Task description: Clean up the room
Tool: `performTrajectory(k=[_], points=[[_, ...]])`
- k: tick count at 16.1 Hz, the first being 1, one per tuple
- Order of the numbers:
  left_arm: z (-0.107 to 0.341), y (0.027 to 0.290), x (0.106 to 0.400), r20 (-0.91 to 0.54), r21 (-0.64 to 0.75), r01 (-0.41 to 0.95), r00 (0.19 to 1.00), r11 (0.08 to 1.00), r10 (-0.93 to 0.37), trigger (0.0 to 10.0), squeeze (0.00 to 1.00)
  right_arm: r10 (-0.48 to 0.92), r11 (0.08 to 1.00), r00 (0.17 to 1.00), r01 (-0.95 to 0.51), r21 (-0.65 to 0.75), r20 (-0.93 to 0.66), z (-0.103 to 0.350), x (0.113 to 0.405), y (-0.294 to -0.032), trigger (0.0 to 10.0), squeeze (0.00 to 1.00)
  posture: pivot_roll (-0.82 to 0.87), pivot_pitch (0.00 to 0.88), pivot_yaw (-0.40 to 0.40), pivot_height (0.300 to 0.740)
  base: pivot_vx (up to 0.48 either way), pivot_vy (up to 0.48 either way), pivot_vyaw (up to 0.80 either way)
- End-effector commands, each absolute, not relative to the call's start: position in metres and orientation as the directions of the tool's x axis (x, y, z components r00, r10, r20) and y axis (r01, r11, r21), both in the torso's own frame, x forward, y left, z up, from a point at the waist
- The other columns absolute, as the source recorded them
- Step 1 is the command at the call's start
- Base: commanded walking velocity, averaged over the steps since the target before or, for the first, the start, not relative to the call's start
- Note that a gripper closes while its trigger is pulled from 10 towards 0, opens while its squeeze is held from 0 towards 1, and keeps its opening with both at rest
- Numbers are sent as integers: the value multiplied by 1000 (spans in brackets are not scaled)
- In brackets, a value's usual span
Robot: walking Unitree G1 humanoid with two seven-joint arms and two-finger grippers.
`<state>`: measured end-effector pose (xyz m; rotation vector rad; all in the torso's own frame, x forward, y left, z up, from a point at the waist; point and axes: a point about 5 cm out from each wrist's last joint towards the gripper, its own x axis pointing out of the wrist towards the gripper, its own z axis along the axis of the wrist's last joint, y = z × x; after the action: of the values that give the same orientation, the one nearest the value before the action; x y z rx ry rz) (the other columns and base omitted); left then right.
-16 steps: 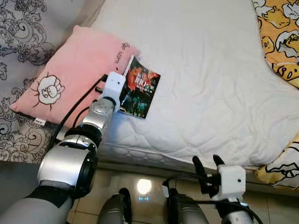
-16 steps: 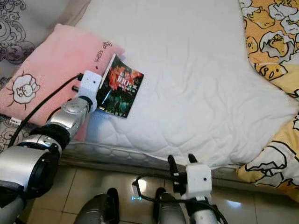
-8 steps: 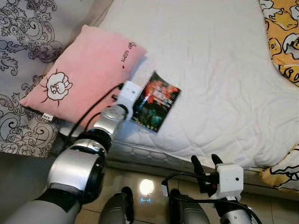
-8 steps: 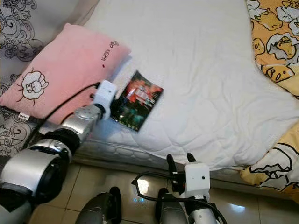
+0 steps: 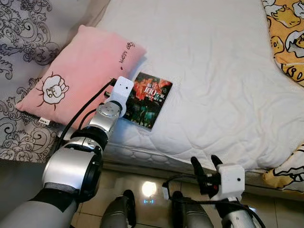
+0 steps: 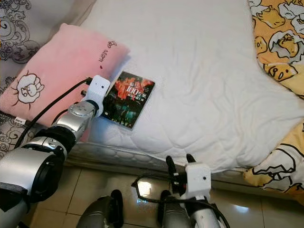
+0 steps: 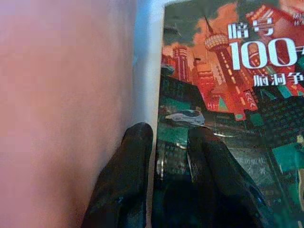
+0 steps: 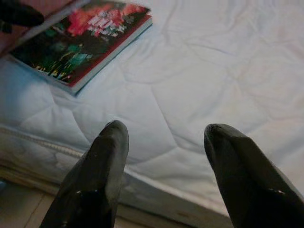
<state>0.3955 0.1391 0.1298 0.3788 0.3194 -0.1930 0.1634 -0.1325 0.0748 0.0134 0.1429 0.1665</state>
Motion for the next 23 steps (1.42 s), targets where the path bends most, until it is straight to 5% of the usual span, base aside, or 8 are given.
performTrajectory(k=[1, 5, 11, 12, 15, 18, 23], points=[[129, 143, 396, -355, 320, 223, 929, 921, -102, 10000, 1000, 177, 984, 967, -172, 47, -185, 66, 158, -131, 10000, 0, -139, 251, 26, 736, 0, 0, 0], [133, 139, 397, -351, 272, 233, 928, 934, -129, 10000, 1000, 190, 982, 965, -186, 37, -183, 62, 165, -133, 10000, 0, -118, 216, 47, 736, 0, 0, 0], [159, 111, 394, -104, 219, 467, 884, 857, -455, 10000, 1000, 86, 996, 995, -85, 6, -58, 72, 207, -151, 10000, 0, -33, 67, 64, 736, 0, 0, 0], [149, 97, 366, 22, 178, 500, 859, 848, -511, 10000, 43, 63, 998, 997, -61, 32, -53, 70, 215, -153, 10000, 0, -19, 0, 56, 736, 0, 0, 0], [151, 112, 335, 198, -6, 353, 918, 936, -344, 10000, 0, -13, 998, 999, 15, 55, -29, 71, 231, -164, 10000, 0, -27, 0, 58, 736, 0, -160, 0], [117, 125, 322, 92, 27, 290, 952, 957, -291, 10000, 0, -72, 997, 996, 72, -2, -58, 64, 242, -183, 10000, 0, -15, 0, 36, 736, 0, -480, 0], [94, 126, 318, -11, 42, 319, 948, 947, -319, 10000, 0, -74, 997, 997, 74, -2, -39, 61, 258, -173, 10000, 0, -16, 0, 55, 736, 0, -474, 0]])
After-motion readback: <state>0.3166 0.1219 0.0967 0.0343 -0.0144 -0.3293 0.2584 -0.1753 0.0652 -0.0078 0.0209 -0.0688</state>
